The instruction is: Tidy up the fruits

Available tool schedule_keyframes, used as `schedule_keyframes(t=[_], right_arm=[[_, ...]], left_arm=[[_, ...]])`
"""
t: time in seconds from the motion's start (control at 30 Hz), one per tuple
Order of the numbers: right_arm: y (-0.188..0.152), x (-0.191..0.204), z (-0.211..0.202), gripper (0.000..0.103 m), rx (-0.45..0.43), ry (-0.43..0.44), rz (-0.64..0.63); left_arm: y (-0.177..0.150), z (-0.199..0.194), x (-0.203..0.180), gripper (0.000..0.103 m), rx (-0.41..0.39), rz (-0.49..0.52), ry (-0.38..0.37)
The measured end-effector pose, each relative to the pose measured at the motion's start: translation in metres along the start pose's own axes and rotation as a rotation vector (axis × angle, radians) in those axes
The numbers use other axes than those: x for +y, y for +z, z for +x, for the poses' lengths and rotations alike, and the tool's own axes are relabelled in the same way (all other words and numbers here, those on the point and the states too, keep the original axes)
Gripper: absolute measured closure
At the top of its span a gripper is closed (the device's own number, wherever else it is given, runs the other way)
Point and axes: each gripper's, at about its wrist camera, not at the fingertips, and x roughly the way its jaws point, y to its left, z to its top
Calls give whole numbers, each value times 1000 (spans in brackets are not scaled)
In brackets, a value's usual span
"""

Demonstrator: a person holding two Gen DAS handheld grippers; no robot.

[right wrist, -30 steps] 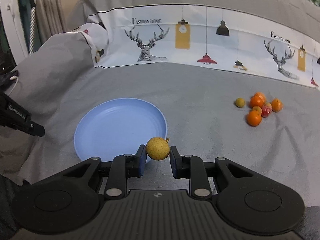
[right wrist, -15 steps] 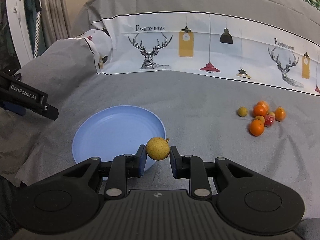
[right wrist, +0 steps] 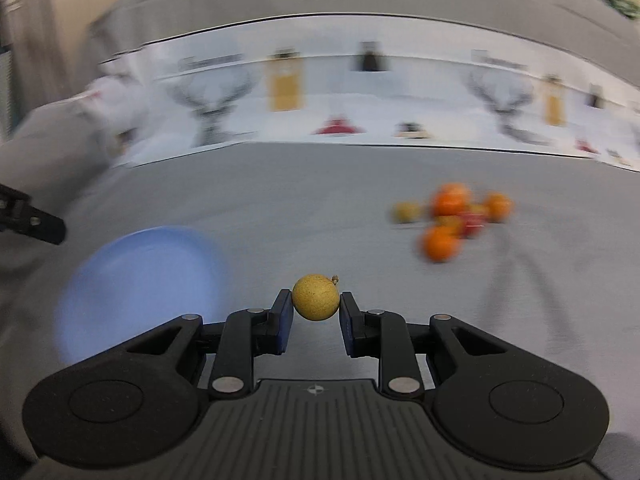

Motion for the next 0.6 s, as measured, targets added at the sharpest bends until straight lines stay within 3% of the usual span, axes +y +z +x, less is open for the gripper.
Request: schedule_keyframes(t=[0.2,0.37,0.43,0.5,0.53,0.6], right_arm=[[-1,-83,29,77,-48,-201,142],[-11,-145,47,77,-70,-324,290],[-16,-166,51,77,-64,-304,399],[-19,-174,51,77,-82,-294,429],[-18,-176,54,77,-86,-281,430],[-19,-176,57,77,-84,-267,420]], left_arm=[[42,64,-130,2,11,151,-213],[53,121,-214,2,53,244,-258],[56,142,-236,2,90,254,-252],[60,155,-249,3,105,249,-249],[61,161,-255,10,102,251,-234],[61,167,-263,51,110,264,-259]])
